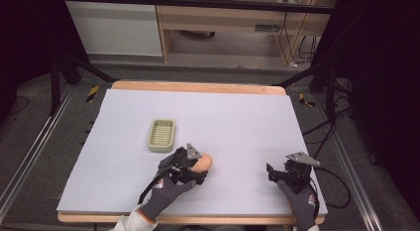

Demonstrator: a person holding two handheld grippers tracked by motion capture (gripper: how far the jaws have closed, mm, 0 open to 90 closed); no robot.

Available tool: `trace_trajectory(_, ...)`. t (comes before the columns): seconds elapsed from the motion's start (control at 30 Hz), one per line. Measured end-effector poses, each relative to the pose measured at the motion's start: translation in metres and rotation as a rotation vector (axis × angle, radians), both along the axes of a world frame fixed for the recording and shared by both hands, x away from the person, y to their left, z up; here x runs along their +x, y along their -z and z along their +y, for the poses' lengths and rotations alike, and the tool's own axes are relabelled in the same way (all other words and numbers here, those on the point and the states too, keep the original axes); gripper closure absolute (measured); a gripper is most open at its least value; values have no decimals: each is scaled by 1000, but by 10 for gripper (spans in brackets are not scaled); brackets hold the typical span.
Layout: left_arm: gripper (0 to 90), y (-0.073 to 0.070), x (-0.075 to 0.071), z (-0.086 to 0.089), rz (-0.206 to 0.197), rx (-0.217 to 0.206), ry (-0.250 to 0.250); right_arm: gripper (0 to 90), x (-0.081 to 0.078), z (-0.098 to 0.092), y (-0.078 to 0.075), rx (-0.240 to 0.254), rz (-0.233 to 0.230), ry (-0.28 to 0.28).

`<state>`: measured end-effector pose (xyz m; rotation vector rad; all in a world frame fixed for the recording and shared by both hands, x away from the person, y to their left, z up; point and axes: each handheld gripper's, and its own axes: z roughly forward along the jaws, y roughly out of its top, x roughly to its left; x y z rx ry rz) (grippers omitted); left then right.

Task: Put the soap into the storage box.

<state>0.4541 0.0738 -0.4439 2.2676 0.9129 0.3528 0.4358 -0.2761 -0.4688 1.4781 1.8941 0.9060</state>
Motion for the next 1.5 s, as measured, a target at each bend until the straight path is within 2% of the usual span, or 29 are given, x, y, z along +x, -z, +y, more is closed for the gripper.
trace_trajectory(0.2, 318, -6, -1, 6, -13, -3, -12, 70, 0, 0, 0, 1, -1, -1)
trace_trajectory(0.83, 319, -27, 3, 33, -45, -57, -59, 70, -1, 0, -1, 4, -5, 3)
trace_trajectory(1.5, 319, -41, 8, 53, -71, -104, -112, 69, -1, 0, -1, 5, -4, 2)
